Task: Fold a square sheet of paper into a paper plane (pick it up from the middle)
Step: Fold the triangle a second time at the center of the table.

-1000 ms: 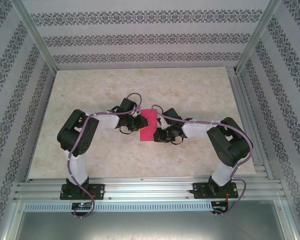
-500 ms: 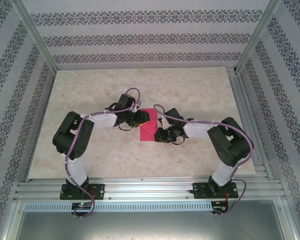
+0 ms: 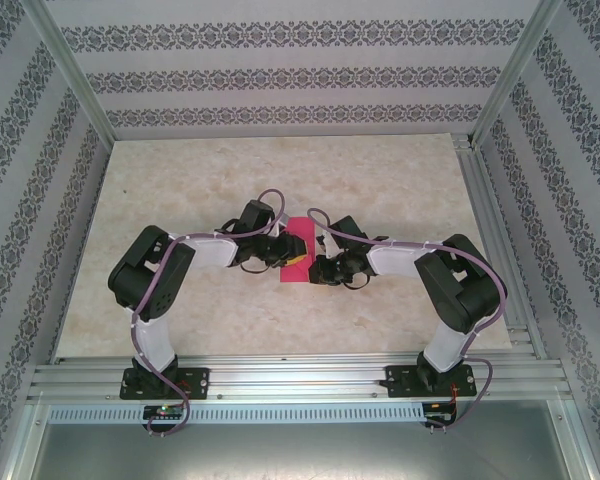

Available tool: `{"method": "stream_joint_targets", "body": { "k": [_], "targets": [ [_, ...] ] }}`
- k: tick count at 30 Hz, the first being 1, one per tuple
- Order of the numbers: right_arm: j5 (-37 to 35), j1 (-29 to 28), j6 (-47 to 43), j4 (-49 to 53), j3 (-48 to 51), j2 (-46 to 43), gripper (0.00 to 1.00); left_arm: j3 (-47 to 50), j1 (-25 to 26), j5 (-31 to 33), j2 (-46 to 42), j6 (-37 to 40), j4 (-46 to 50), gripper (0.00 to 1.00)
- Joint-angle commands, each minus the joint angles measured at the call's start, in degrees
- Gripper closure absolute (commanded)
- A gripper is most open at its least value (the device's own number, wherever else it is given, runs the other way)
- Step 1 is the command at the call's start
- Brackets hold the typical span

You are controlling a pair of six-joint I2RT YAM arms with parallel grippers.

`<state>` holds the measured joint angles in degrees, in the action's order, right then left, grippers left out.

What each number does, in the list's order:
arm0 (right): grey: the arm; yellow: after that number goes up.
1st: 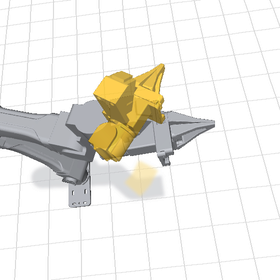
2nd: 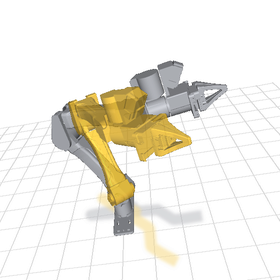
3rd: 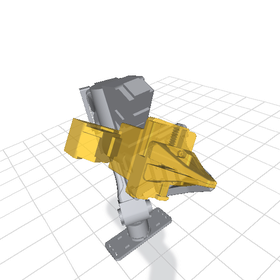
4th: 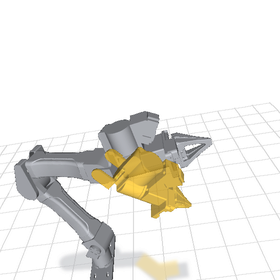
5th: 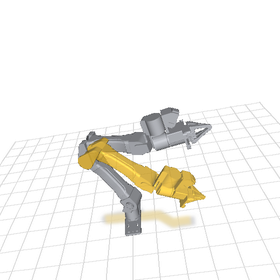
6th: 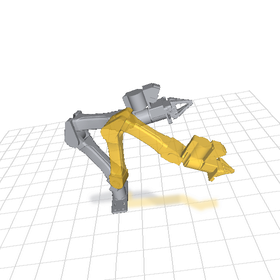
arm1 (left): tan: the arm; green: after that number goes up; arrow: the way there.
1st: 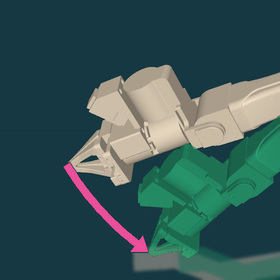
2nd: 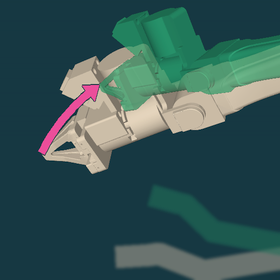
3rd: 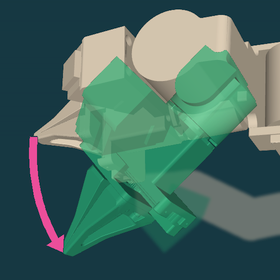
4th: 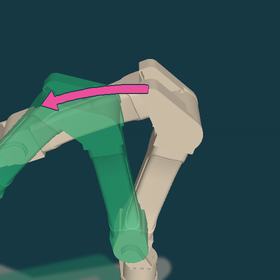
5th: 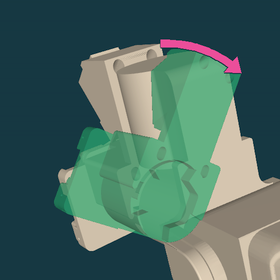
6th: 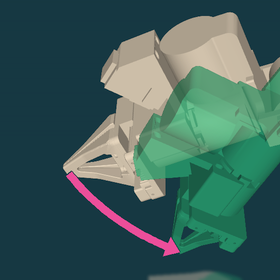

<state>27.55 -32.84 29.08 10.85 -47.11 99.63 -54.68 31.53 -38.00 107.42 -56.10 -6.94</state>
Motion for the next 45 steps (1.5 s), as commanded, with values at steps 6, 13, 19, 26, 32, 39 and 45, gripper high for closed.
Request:
{"method": "stream_joint_targets", "body": {
  "k": [6,13,19,26,32,39,45],
  "targets": [
    [-0.74,0.52,0.57,0.99,0.34,1.29,0.87,3.44,0.81,-2.31,1.89,-0.10,-4.59,0.71],
    [-1.14,0.50,0.71,0.76,1.04,1.04,0.87,3.33,0.95,-0.23,5.03,-0.12,-6.47,0.71],
    [-1.57,0.50,0.19,2.11,0.93,0.48,0.87,2.57,0.90,2.15,3.43,-0.35,-4.07,0.71],
    [-1.95,0.59,0.18,2.11,0.51,0.38,0.87,0.67,0.96,0.84,1.32,-0.78,-3.87,0.67],
    [-1.62,0.54,0.62,1.35,0.31,0.91,0.87,-0.70,0.95,1.74,2.35,-0.86,-3.78,0.66],
    [-1.80,0.50,0.40,2.10,-0.17,0.83,0.87,-2.81,0.84,8.18,2.93,3.88,4.06,0.67],
    [-1.72,0.50,0.27,2.19,0.01,0.76,0.87,-6.04,0.53,11.39,3.79,7.57,8.89,0.68]
  ]
}}
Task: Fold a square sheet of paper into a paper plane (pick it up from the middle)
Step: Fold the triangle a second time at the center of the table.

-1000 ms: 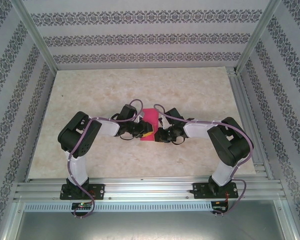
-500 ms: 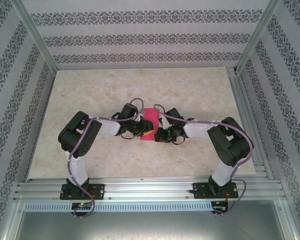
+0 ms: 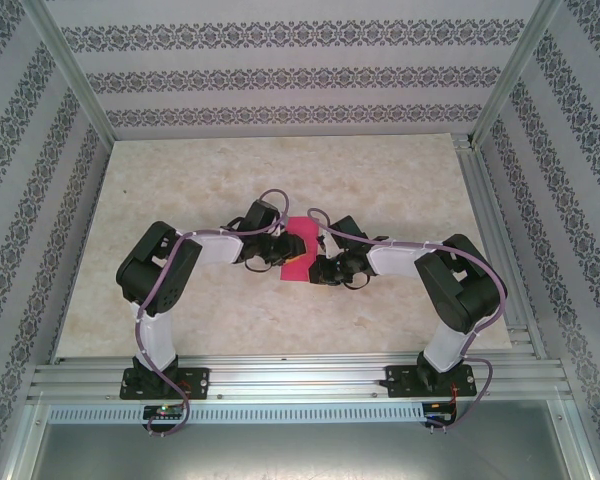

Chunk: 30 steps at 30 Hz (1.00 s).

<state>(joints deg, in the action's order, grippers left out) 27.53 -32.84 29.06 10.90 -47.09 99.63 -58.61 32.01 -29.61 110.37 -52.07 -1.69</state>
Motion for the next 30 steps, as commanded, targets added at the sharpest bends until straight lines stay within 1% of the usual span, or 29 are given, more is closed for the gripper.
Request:
{"method": "stream_joint_targets", "body": {
  "k": [1,4,13,16,22,30],
  "targets": [
    [-1.69,0.50,0.28,2.12,-0.10,0.81,0.87,-2.38,-0.05,3.06,1.36,3.55,3.90,0.68],
    [-1.70,0.61,0.29,2.12,-0.43,0.91,0.87,-2.54,-0.61,3.77,2.40,4.21,5.21,0.69],
    [-1.42,0.58,0.06,2.27,-0.81,1.33,0.87,-0.61,-2.98,5.25,2.57,5.98,4.63,0.69],
    [-1.59,0.66,-0.06,2.68,-0.81,1.13,0.87,-0.67,-3.73,4.48,2.36,6.56,3.83,0.69],
    [-1.60,0.69,-0.36,2.85,-0.80,1.04,0.87,-3.06,-4.50,4.03,2.47,8.19,6.04,0.68],
    [-1.51,0.76,-0.51,3.36,-1.18,0.93,0.87,-4.91,-5.29,3.24,3.70,8.69,6.68,0.68]
  ]
}}
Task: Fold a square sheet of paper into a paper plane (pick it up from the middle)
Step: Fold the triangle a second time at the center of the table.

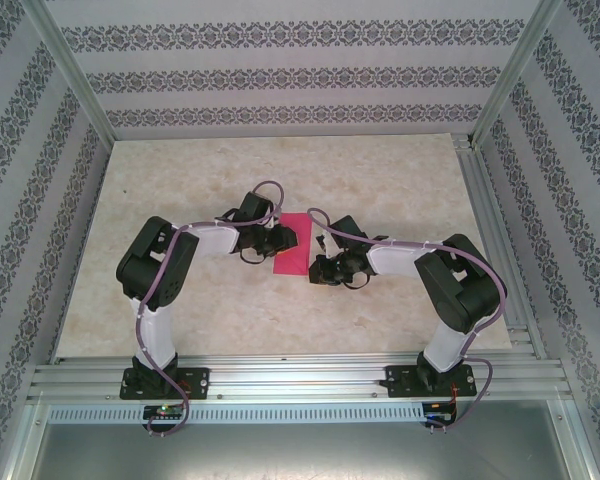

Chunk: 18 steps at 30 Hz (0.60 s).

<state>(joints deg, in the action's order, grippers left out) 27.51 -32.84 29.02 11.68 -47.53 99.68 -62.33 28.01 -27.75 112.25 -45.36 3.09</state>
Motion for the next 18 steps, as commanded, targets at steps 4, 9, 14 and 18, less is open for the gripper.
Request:
{"method": "stream_joint_targets", "body": {
  "k": [4,9,14,18],
  "targets": [
    [-1.78,0.85,-0.55,2.58,-0.75,0.30,0.87,-2.32,-1.62,2.69,3.16,2.90,3.25,0.68],
    [-1.80,0.85,-0.32,2.72,-1.67,-1.14,0.87,-2.85,-2.12,-0.65,2.71,1.92,2.06,0.67],
    [-4.83,1.59,2.26,-0.20,-2.21,-4.94,0.76,-3.47,-2.19,-4.34,-0.25,0.32,0.69,0.65],
    [-7.20,2.97,4.24,-2.73,-2.75,-4.81,0.71,-4.30,-2.34,-5.24,-4.23,0.01,0.76,0.61]
  ]
}}
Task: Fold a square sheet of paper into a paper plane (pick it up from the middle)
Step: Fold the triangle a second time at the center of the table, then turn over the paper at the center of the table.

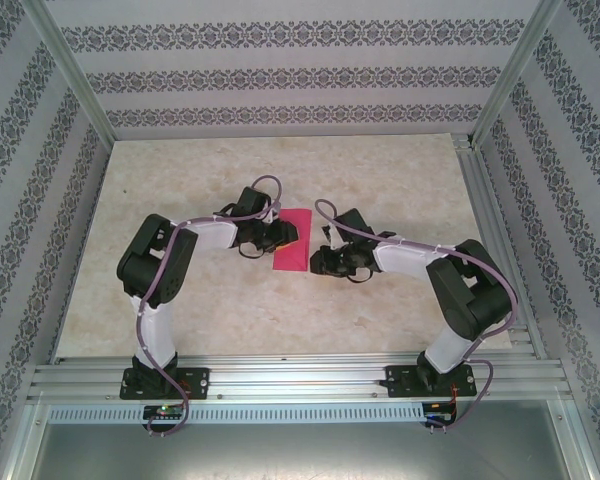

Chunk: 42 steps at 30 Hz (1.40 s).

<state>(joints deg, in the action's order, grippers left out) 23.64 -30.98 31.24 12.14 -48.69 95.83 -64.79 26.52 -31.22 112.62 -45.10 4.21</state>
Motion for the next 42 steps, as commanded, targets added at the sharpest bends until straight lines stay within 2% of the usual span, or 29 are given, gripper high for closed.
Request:
{"method": "stream_joint_targets", "body": {
  "k": [1,6,11,20,25,31,34,36,42],
  "targets": [
    [-3.06,1.42,2.48,-4.29,-1.65,-0.59,0.70,-2.51,-0.84,-1.44,-5.61,0.37,0.66,0.59],
    [-1.40,1.71,4.06,-6.24,-3.82,2.14,0.69,-4.79,-1.14,4.08,-8.62,3.97,7.72,0.59],
    [-0.66,1.54,5.17,-8.26,-5.25,2.56,0.70,-2.55,-1.59,4.40,-9.22,4.16,7.63,0.60],
    [0.68,0.88,3.86,-7.42,-9.22,7.94,0.57,-0.42,-2.94,3.30,-6.76,1.99,4.81,0.62],
    [-1.13,0.13,2.79,-4.66,-12.43,10.76,0.52,-0.07,-3.04,3.41,-5.54,1.31,4.51,0.62],
    [-1.88,-0.79,0.95,-1.82,-14.79,12.52,0.53,-0.33,-2.98,3.64,-4.62,1.43,5.28,0.62],
    [-1.64,-1.09,0.21,-1.75,-14.99,12.61,0.62,-0.46,-3.00,3.71,-4.45,1.26,5.35,0.62],
    [-1.04,-1.26,0.61,-3.41,-14.33,12.31,0.62,-0.42,-2.98,3.75,-4.57,1.45,5.79,0.62],
    [-0.41,-1.62,-0.42,-0.22,-16.46,14.56,0.63,0.76,-3.16,4.94,-6.00,1.75,6.40,0.62]
  ]
}}
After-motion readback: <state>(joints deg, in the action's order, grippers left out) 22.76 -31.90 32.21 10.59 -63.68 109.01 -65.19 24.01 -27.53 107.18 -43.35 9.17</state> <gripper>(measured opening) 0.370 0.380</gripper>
